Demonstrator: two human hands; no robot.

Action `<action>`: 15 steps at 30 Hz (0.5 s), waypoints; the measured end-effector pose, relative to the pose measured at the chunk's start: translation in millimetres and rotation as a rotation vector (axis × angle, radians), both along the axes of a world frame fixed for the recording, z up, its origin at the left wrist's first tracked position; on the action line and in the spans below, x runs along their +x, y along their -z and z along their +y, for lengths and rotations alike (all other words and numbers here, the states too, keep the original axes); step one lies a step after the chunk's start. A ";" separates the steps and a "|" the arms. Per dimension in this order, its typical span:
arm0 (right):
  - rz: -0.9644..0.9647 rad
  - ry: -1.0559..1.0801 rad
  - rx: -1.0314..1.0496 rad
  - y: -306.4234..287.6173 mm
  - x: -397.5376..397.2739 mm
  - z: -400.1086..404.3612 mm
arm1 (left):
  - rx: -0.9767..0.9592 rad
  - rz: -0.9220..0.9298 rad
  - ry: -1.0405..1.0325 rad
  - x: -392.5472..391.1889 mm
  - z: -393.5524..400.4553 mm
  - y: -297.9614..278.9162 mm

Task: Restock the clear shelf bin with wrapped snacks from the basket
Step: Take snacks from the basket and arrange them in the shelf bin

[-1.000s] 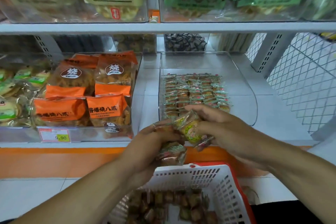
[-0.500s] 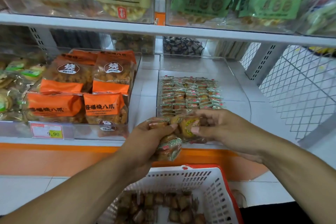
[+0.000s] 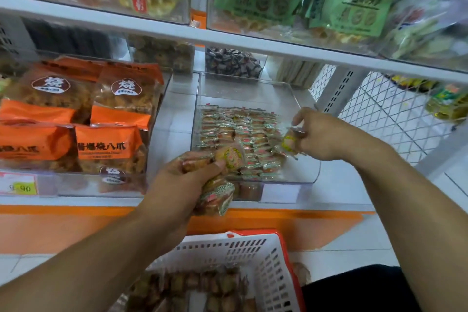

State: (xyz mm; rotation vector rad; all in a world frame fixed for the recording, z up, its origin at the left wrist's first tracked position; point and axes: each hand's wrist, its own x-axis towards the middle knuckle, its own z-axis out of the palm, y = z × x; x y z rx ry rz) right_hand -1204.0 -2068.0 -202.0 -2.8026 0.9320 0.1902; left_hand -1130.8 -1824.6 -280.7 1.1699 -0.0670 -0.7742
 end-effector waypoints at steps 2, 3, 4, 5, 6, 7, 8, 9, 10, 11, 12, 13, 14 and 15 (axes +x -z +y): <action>0.165 -0.046 -0.115 7.6 12.1 5.1 | -0.002 -0.001 0.012 -2.2 -3.3 0.0; 0.220 -0.065 -0.165 10.8 17.6 8.0 | 0.005 -0.006 0.019 -2.7 -4.5 0.0; 0.250 -0.071 -0.203 14.4 23.0 10.9 | 0.012 -0.010 0.024 -2.8 -5.6 0.3; 0.277 -0.059 -0.220 17.8 27.7 13.3 | 0.017 -0.013 0.029 -2.9 -6.8 0.7; 0.300 -0.049 -0.233 21.5 31.8 15.0 | 0.023 -0.014 0.032 -2.8 -7.3 1.4; 0.322 -0.042 -0.238 26.4 35.7 16.0 | 0.028 -0.015 0.034 -2.5 -8.2 2.1; 0.337 -0.047 -0.240 29.9 39.2 18.8 | 0.033 -0.015 0.037 -1.9 -8.4 2.9; 0.346 -0.047 -0.246 35.3 42.8 18.7 | 0.036 -0.014 0.041 -1.6 -8.9 3.5; 0.341 -0.056 -0.267 38.4 45.0 20.0 | 0.039 -0.011 0.045 -1.2 -8.7 4.0; 0.330 -0.040 -0.278 42.7 47.0 18.9 | 0.040 -0.006 0.048 -0.9 -8.6 4.5; 0.324 -0.027 -0.296 45.3 47.7 18.8 | 0.041 -0.002 0.053 -0.4 -8.1 4.9; 0.324 -0.018 -0.303 48.6 48.3 17.0 | 0.041 0.001 0.058 0.2 -7.4 5.3; 0.326 -0.022 -0.321 51.6 48.2 15.4 | 0.042 0.005 0.065 0.8 -6.5 5.6; 0.335 -0.021 -0.331 53.8 47.8 14.5 | 0.043 0.006 0.071 1.4 -5.7 5.9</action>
